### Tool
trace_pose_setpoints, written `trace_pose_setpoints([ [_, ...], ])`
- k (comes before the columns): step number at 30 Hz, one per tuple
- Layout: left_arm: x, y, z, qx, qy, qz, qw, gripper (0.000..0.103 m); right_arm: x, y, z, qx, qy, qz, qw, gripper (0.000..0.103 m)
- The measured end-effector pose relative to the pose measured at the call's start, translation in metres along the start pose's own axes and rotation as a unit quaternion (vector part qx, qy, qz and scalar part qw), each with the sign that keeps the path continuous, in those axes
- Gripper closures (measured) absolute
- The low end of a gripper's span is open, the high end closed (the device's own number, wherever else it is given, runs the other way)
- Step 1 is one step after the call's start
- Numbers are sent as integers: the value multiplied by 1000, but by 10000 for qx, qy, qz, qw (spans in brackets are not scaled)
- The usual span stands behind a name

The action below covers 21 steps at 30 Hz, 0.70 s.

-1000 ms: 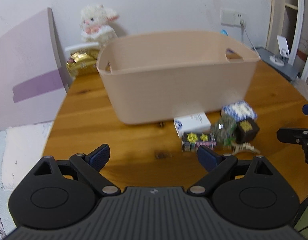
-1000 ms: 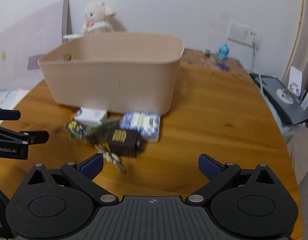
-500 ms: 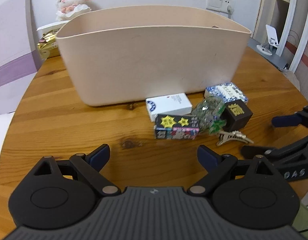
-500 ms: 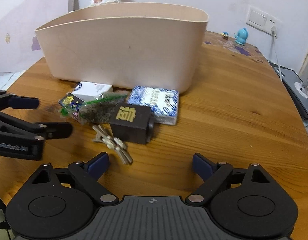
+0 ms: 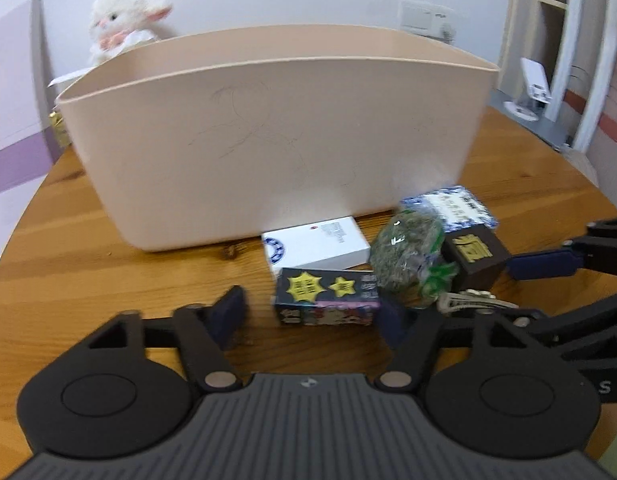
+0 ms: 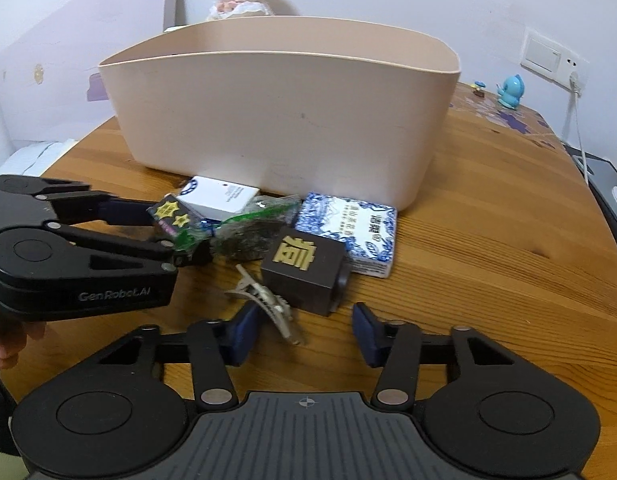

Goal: Organize objects
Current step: 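Grasp the star-printed box with the left gripper while the right gripper grasps the hair clip, then carry the box and clip over the basket and open both grippers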

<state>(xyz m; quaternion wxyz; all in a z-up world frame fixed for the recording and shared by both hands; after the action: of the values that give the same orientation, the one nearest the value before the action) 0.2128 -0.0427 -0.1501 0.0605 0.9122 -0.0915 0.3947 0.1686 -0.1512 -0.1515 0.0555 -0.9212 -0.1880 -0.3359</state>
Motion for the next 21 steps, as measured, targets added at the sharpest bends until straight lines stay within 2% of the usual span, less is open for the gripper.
trace_pose_setpoints([
  [1, 0, 1, -1, -34, 2, 23, 10000, 50, 0, -2, -1, -2, -10, -27, 10000, 70],
  [3, 0, 3, -2, -81, -18, 77, 9999, 51, 0, -4, -1, 28, -36, -66, 10000, 85],
  [8, -5, 5, -7, -138, -98, 116, 9998, 51, -6, -9, -8, 156, -90, -83, 9998, 95],
  [14, -11, 1, -24, -103, -145, 65, 9998, 51, -15, -11, -23, 119, -56, -19, 9999, 95],
  [21, -10, -10, -53, 72, 15, 30, 10000, 51, -13, -3, -59, 12, 285, 78, 9996, 95],
])
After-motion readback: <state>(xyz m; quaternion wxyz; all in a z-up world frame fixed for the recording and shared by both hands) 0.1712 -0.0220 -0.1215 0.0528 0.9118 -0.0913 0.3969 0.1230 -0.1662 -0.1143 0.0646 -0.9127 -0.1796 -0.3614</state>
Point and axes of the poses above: each gripper's, at about its wrist camera, not at the fingertips, and z roughly the way its jaws point, y to its right, x to its top, the point moved 10 cm from there along z, roughly the way its jaws point, and after that the axes turned 3 degrees about -z, right-handed, at the moved point
